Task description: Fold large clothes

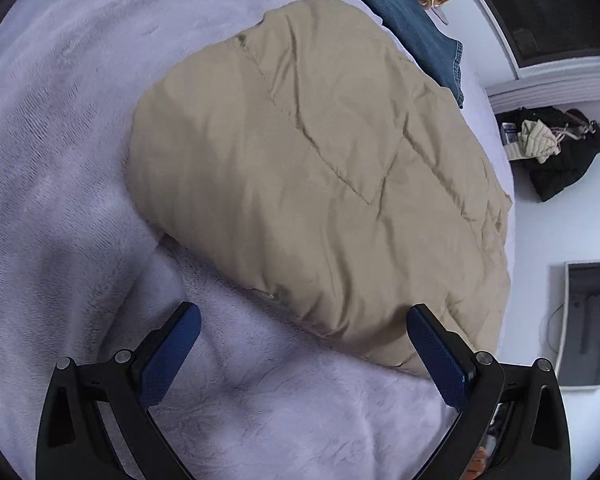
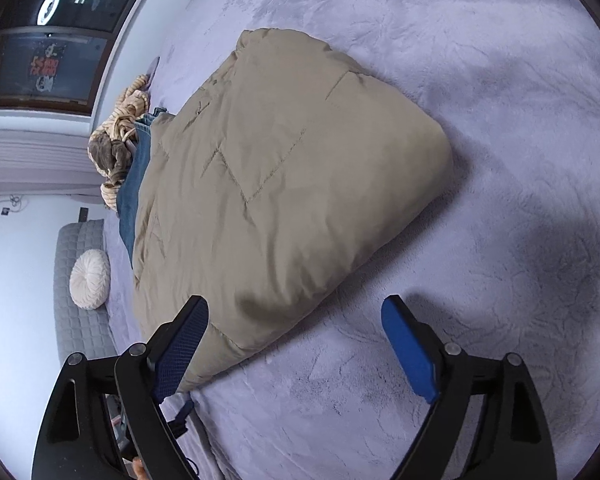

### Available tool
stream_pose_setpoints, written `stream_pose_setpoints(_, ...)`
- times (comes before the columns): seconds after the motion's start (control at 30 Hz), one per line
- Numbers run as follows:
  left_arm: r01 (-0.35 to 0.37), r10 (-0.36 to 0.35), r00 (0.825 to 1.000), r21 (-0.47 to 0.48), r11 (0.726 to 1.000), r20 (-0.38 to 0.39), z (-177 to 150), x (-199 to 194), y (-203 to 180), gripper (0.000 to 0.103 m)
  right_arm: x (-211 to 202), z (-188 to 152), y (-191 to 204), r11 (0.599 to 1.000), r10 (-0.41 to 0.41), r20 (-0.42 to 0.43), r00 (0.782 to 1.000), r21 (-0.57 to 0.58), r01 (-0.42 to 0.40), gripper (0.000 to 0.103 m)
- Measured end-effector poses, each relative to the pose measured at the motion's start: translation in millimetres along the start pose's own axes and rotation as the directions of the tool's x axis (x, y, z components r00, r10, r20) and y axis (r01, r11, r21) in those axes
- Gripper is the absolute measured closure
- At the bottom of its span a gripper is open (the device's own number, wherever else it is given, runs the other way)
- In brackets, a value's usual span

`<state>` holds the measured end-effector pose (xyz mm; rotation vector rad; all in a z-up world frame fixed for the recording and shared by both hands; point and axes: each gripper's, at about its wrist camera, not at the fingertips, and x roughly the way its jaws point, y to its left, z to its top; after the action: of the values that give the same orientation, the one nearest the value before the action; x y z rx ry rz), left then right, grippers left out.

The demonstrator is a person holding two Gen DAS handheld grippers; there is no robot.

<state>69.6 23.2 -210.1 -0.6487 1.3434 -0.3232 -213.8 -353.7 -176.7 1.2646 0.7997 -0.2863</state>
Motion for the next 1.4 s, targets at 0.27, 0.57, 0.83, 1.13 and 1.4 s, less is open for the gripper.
stream_pose_setpoints(0.27,0.081,-0.082,0.995,0.014,0.997,0.053,19.0,13.8,-8.5,0.000,33.9,9.7,-2.2,0.987,0.143,-0.018,0.990,0.083,-0.141,0.000)
stream_pose_setpoints(0.57,0.031,-0.035,0.994,0.046,0.998,0.100,48.3,32.0,-24.3,0.010,74.3,26.3,21.2,0.975,0.195,-0.054,0.979,0.119,-0.187,0.000)
stream_pose_setpoints(0.83,-0.033,-0.003,0.989,0.239,0.970,0.149,45.9,9.0,-44.0,0.078,77.2,24.4,22.1,0.976,0.155,-0.040,0.987,0.159,-0.146,0.021)
stream_pose_setpoints(1.13,-0.100,0.029,0.984,0.408,0.907,0.178,36.0,-14.4,-71.9,0.082,60.8,11.3,41.8,0.986,0.114,0.009,0.993,0.124,-0.114,0.075)
stream_pose_setpoints(1.4,-0.131,0.037,0.981,0.509,0.851,0.190,13.1,-41.0,-80.7,0.082,35.6,-8.4,58.9,0.993,0.082,0.018,0.996,0.088,-0.084,0.079)
